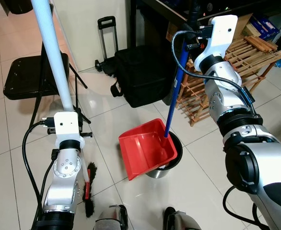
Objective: Sweep floor
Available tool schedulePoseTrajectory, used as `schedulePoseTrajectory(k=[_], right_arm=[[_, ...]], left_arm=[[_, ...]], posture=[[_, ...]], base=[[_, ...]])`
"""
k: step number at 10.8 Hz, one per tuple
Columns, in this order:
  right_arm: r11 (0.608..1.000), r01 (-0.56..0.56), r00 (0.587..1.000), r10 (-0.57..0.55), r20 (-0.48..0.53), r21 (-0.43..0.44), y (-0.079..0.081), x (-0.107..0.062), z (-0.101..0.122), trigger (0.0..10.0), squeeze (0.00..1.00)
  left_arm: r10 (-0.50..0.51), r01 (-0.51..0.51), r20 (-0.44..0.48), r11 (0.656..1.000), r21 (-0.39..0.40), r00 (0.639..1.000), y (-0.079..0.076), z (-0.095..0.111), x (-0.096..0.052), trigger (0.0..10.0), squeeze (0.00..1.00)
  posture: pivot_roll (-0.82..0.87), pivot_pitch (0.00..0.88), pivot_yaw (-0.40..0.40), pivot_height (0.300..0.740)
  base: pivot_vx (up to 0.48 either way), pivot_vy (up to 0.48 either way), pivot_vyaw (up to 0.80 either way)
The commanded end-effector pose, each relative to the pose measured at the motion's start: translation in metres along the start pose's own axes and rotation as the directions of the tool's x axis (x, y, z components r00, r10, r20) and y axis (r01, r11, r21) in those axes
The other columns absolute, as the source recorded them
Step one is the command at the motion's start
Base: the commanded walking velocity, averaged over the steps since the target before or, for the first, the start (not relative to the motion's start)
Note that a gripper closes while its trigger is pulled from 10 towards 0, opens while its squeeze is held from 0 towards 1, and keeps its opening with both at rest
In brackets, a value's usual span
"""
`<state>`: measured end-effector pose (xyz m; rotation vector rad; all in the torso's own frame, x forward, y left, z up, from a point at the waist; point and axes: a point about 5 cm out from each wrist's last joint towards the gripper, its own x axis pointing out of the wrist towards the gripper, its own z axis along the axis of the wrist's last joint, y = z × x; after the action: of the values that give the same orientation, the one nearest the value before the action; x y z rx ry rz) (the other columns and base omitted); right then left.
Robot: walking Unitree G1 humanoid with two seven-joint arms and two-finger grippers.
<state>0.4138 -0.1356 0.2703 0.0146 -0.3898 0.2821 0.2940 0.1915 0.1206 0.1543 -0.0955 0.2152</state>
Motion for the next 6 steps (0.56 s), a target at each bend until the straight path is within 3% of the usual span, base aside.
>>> schedulePoseTrajectory(k=[1,6], right_arm=[[1.0,-0.008,0.999,0.008,0.032,-0.001,0.0007,0.0024,0.0071,10.0,0.0],[1.0,-0.01,1.0,0.01,0.026,-0.002,0.0009,0.0019,0.0059,10.0,0.0]], left_arm=[[0.017,-0.017,0.022,1.0,-0.005,1.0,0.0012,0.0053,0.0015,10.0,0.0],[0.019,-0.019,0.022,1.0,-0.008,1.0,0.0014,0.005,0.0011,10.0,0.0]], posture=[[0.06,0.155,0.0,0.74],[0.06,0.148,0.001,0.74]], base=[[0.0,0.0,0.0],[0.0,0.0,0.0]])
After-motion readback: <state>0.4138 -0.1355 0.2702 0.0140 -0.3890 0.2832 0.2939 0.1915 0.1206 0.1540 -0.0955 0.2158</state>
